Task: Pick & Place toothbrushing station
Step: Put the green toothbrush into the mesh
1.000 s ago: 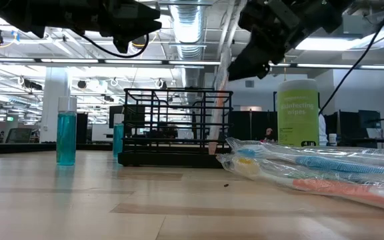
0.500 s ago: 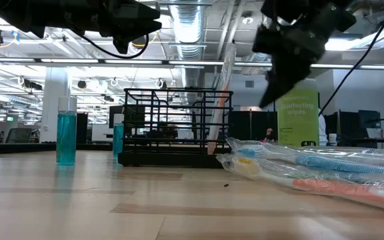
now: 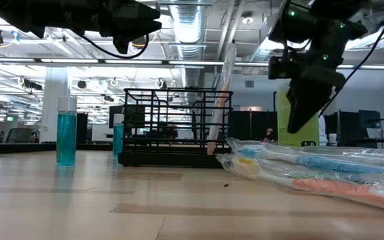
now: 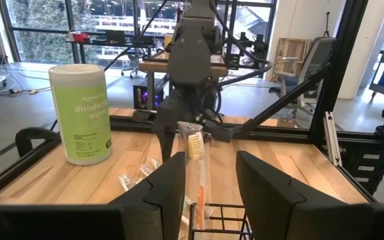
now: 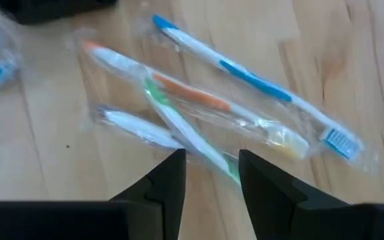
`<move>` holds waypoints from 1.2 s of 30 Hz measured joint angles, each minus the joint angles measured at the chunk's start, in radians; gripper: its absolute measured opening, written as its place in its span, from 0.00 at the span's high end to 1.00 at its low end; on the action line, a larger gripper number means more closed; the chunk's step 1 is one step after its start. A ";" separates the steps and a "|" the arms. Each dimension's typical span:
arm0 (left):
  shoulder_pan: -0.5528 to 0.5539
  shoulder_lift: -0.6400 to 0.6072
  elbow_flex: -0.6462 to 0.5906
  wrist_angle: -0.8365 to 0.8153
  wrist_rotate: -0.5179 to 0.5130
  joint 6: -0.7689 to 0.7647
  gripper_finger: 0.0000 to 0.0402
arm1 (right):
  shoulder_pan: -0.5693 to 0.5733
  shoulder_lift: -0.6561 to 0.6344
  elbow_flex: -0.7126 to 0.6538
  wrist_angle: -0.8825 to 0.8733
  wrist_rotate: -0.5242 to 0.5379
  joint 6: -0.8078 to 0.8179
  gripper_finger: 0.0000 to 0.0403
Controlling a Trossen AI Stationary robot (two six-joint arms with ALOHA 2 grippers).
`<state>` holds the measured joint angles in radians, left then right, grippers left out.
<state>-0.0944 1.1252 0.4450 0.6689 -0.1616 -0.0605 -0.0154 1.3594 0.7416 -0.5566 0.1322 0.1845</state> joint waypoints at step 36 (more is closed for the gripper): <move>0.000 0.000 0.000 0.000 0.000 0.000 0.68 | -0.068 0.020 -0.061 -0.024 0.053 -0.061 0.68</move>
<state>-0.0941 1.1252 0.4450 0.6693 -0.1617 -0.0605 -0.0835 1.3792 0.6804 -0.5805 0.1848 0.1238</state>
